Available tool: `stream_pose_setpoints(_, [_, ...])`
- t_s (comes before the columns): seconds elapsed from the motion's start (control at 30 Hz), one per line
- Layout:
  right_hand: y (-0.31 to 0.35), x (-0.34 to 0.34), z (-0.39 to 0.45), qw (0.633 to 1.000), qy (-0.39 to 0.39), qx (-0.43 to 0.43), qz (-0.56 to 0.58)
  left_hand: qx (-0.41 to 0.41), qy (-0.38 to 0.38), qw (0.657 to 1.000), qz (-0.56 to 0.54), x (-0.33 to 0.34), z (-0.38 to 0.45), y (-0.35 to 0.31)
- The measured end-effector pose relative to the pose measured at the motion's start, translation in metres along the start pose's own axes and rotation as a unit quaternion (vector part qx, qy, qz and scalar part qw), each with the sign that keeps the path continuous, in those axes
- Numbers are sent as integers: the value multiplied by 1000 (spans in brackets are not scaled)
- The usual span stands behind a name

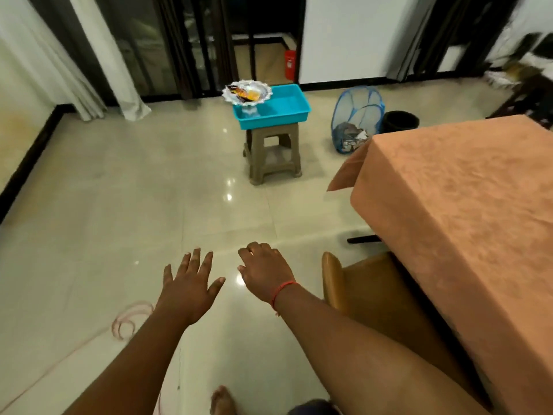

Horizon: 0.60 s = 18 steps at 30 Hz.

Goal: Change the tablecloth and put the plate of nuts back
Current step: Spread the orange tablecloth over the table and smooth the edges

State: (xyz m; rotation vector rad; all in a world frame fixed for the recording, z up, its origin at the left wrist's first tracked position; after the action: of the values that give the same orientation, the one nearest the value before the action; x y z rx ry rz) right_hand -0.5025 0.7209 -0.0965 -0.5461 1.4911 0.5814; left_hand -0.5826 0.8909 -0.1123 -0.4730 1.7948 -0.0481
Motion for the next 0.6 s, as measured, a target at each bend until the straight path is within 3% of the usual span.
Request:
stream_pose_setpoints(0.33, [-112, 9, 172, 978, 64, 199, 9, 130, 46, 990, 43, -84, 263, -12])
stream_pose_setpoints(0.6, [-234, 38, 323, 958, 128, 253, 38, 181, 103, 977, 53, -105, 478, -67])
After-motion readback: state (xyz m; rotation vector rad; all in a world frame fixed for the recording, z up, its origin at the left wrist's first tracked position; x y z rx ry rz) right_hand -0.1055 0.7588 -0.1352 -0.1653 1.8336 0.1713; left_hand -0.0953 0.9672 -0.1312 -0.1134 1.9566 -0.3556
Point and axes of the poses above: each hand's wrist, its own z-axis towards the middle knuckle, its own x-axis out of the palm, y = z × x, the point moved 3 cm from there along z, towards the middle knuckle, and after that the axes turned 14 degrees about -z, right-handed, at the moved point
